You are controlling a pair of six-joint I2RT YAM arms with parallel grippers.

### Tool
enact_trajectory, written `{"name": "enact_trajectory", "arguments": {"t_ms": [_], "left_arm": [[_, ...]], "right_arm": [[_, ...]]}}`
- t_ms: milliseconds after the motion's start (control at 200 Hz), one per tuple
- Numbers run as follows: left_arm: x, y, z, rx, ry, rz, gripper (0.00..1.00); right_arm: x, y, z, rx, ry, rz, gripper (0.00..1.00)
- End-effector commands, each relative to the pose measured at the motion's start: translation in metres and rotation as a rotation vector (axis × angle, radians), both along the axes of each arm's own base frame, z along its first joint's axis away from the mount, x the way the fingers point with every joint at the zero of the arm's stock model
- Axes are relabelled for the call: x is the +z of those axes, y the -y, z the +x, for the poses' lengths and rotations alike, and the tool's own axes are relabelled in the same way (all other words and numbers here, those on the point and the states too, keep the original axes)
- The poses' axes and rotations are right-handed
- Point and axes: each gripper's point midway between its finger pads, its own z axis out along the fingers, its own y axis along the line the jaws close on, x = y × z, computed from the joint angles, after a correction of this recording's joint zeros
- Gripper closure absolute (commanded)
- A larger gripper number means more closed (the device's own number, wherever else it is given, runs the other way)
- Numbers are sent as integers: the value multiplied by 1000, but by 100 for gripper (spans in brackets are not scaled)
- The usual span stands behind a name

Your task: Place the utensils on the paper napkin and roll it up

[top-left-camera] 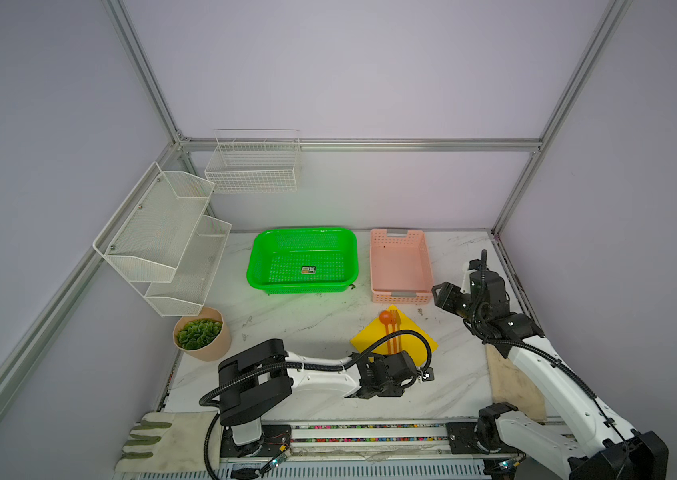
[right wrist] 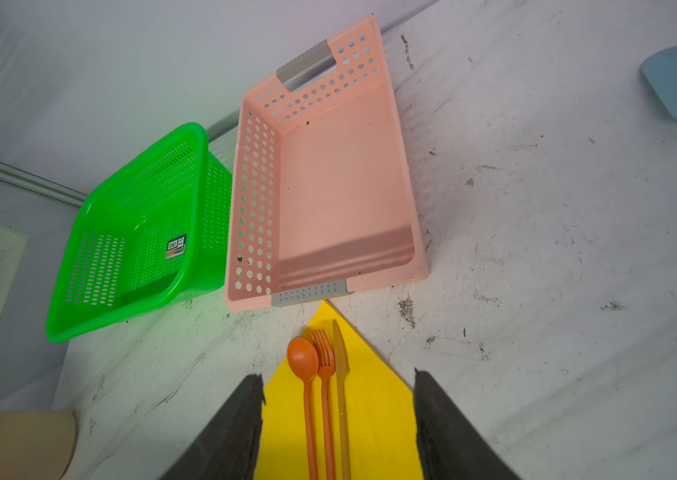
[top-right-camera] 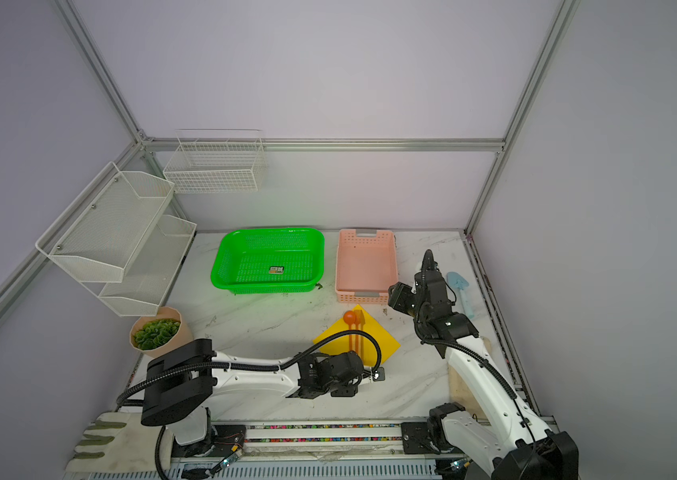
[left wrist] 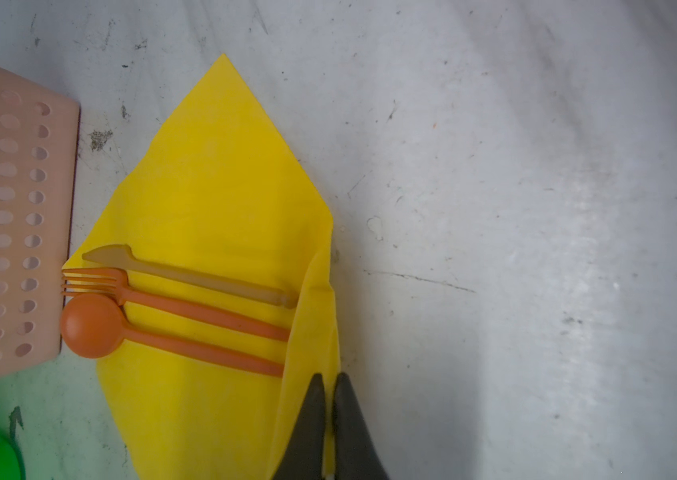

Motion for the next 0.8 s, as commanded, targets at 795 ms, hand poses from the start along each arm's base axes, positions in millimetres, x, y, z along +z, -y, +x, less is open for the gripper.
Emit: {"name": "enact_trajectory", "arguments": {"t_ms": [795], "left_arm": [[47, 35, 54, 52, 92, -140, 92]], "right_arm": [[-26, -17, -23, 94, -74, 89, 44]]}}
